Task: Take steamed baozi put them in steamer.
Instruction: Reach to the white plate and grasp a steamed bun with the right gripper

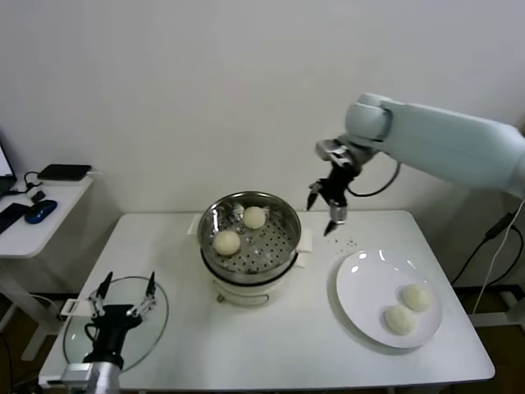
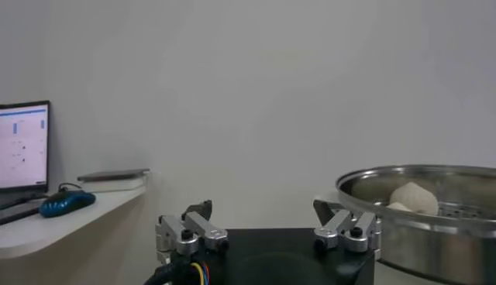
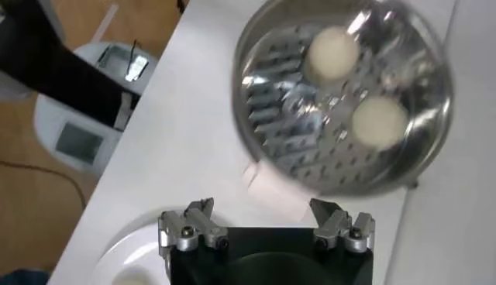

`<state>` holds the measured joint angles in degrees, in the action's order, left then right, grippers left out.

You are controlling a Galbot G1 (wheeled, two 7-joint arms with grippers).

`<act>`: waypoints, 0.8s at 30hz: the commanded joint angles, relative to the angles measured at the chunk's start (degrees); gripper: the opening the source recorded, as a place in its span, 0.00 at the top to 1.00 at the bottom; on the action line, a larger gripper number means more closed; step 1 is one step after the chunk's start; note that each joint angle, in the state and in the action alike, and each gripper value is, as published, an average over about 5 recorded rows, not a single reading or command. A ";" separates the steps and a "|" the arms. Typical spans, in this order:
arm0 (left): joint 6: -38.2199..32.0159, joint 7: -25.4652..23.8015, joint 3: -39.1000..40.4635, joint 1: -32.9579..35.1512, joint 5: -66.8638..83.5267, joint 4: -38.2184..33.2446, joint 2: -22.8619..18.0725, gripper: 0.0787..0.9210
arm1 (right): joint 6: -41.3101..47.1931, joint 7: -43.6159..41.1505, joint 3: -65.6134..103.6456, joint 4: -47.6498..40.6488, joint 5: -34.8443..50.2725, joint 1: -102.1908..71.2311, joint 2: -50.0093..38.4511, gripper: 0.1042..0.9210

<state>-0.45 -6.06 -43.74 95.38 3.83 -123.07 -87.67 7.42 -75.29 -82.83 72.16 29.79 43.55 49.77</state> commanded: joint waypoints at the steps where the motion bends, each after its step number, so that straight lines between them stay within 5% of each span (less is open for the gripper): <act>1: 0.09 -0.03 0.72 0.20 -0.83 -0.14 -0.19 0.12 | -1.83 -1.27 5.79 6.41 -13.13 -10.59 -20.11 0.12; 11: -0.17 0.06 0.27 1.50 -0.77 -0.60 -0.41 0.12 | -8.97 -2.38 19.54 4.98 -28.03 -27.30 -24.31 0.12; 24: -0.16 0.09 0.32 1.79 -1.02 -0.19 -0.49 0.12 | -9.09 -0.53 28.90 5.05 -34.18 -40.77 -23.64 0.12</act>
<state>-0.65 -5.98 -43.46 97.01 2.88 -123.50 -88.26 -0.07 -76.46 -61.95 76.94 2.75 14.36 28.63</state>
